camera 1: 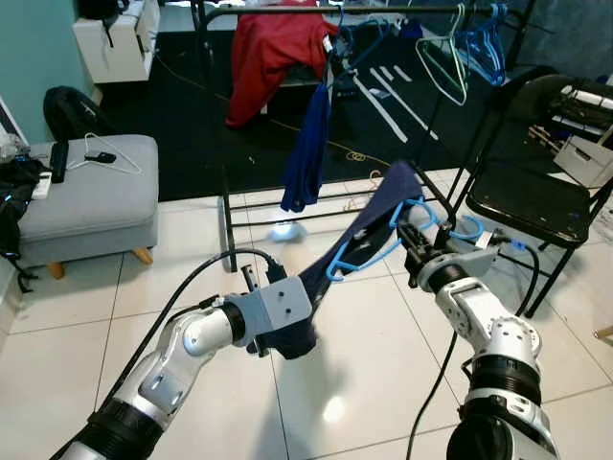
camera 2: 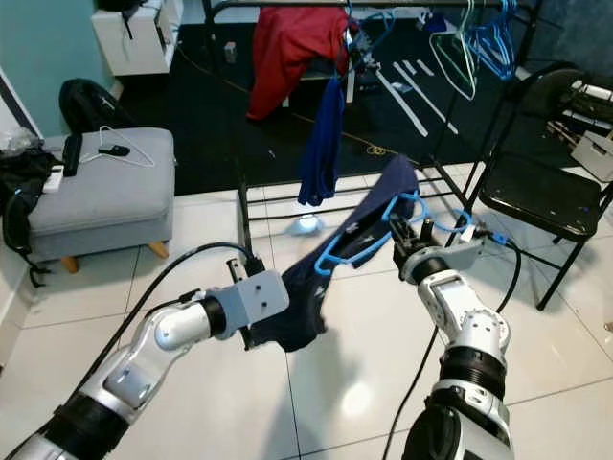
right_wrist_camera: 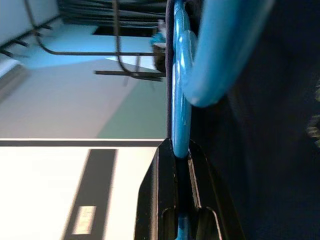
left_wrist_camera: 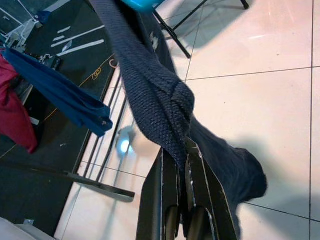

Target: Hang hanger

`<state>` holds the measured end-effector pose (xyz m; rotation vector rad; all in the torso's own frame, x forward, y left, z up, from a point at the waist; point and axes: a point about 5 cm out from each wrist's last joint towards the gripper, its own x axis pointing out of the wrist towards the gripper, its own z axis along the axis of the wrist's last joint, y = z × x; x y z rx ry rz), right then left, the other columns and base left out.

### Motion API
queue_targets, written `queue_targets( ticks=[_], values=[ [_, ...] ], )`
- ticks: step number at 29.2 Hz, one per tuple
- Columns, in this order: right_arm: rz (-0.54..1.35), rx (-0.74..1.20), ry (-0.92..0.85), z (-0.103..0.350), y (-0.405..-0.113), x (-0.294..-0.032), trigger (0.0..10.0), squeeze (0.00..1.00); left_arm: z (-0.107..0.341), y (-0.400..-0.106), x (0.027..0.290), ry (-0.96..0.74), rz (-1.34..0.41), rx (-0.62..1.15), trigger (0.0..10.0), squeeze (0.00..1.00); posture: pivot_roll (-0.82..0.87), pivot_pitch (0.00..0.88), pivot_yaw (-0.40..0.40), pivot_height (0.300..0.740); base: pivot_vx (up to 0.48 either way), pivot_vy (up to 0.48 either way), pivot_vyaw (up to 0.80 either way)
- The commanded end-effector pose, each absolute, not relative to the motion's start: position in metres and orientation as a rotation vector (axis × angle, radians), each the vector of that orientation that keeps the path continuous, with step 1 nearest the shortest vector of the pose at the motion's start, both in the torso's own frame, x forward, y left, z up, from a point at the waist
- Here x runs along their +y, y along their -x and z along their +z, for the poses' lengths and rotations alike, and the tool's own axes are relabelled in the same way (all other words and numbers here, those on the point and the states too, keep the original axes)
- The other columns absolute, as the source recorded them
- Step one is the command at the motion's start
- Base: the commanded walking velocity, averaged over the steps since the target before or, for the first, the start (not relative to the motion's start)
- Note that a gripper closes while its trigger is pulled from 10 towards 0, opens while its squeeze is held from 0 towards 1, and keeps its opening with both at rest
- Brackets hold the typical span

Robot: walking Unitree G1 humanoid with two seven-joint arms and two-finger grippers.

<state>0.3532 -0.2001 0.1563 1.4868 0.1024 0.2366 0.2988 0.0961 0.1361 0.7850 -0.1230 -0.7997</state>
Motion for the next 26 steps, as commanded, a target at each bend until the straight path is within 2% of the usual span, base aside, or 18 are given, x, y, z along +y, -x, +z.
queue_targets(
  ticks=[1, 6, 14, 19, 26],
  values=[
    [0.263, 0.046, -1.513, 0.166, -0.352, -0.204, 10.0, 0.00, 0.129, -0.296, 0.105, -0.810, -0.790, -0.093, 10.0, 0.00, -0.04, 0.116, -0.045, 0.740, 0.000, 0.000, 0.00],
    [0.274, 0.125, -1.443, 0.159, -0.349, -0.195, 10.0, 0.00, 0.139, -0.301, 0.103, -0.782, -0.763, -0.126, 10.0, 0.00, -0.04, 0.108, -0.046, 0.740, 0.000, 0.000, 0.00],
    [0.214, 0.192, -1.401, 0.143, -0.345, -0.197, 10.0, 0.00, 0.157, -0.301, 0.101, -0.746, -0.761, -0.186, 10.0, 0.00, -0.04, 0.102, -0.045, 0.740, 0.000, 0.000, 0.00],
    [0.186, 0.203, -1.375, 0.138, -0.343, -0.200, 10.0, 0.00, 0.165, -0.291, 0.098, -0.725, -0.834, -0.226, 10.0, 0.00, -0.04, 0.098, -0.047, 0.740, 0.000, 0.000, 0.00],
    [0.134, 0.180, -1.394, 0.137, -0.345, -0.208, 10.0, 0.00, 0.159, -0.278, 0.097, -0.740, -0.951, -0.196, 10.0, 0.00, -0.03, 0.098, -0.050, 0.740, 0.000, 0.000, 0.00]
  ],
)
